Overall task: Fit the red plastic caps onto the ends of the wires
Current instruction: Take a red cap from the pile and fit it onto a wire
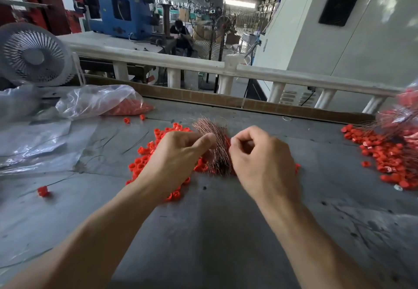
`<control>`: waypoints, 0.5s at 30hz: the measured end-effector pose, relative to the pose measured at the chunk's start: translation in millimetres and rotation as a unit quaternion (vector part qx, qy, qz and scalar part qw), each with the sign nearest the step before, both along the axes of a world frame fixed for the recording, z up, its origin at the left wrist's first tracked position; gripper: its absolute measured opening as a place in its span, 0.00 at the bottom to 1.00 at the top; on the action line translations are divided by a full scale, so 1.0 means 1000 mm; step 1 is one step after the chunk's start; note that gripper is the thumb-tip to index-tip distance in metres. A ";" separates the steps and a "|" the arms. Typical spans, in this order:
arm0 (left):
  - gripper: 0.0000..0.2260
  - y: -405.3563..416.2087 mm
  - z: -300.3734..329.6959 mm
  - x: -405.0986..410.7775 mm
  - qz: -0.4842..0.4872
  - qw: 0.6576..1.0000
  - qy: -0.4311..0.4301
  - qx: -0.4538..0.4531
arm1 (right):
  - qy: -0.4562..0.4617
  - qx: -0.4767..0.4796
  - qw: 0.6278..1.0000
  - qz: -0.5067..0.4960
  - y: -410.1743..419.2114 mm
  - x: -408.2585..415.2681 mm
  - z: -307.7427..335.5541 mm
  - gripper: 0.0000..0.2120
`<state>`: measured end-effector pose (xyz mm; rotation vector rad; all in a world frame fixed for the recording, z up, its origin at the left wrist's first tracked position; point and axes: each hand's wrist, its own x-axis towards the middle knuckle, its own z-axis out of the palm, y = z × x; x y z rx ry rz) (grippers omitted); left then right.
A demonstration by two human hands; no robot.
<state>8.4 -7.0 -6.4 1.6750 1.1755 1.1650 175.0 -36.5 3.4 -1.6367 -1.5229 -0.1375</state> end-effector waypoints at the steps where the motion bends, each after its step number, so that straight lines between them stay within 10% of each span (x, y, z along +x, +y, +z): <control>1: 0.16 -0.001 0.000 0.000 -0.017 0.998 -0.046 -0.040 | 0.001 0.000 1.000 0.026 -0.004 -0.004 0.000 0.07; 15: 0.06 0.009 0.003 -0.016 0.055 0.967 -0.241 -0.070 | -0.078 -0.078 0.991 0.070 0.004 0.029 -0.001 0.04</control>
